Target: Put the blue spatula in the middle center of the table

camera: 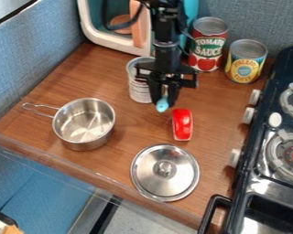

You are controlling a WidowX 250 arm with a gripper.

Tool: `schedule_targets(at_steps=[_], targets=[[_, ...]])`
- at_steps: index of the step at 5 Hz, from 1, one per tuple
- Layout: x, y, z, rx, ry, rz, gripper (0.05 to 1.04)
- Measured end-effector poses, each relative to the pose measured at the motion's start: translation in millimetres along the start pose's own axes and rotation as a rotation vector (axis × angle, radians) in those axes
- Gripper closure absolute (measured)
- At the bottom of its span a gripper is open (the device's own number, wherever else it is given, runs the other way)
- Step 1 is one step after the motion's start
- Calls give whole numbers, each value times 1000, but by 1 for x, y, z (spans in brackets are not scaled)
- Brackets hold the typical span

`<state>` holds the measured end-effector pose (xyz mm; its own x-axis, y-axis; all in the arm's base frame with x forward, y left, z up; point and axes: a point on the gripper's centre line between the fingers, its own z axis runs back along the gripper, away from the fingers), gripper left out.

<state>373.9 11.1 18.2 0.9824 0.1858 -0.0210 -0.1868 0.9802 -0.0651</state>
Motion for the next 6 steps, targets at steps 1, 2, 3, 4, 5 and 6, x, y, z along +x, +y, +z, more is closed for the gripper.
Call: schedule_targets(at_steps=[1, 2, 3, 4, 5, 6], targets=[[3, 28, 10, -22, -16, 25, 756], [2, 51, 13, -41, -5, 19, 755], [-2, 63, 15, -33, 8, -7, 755], [-4, 66, 13, -17, 14, -45, 755], [-1, 53, 12, 0, -5, -87, 756], [2, 23, 9, 27, -26, -154, 756]])
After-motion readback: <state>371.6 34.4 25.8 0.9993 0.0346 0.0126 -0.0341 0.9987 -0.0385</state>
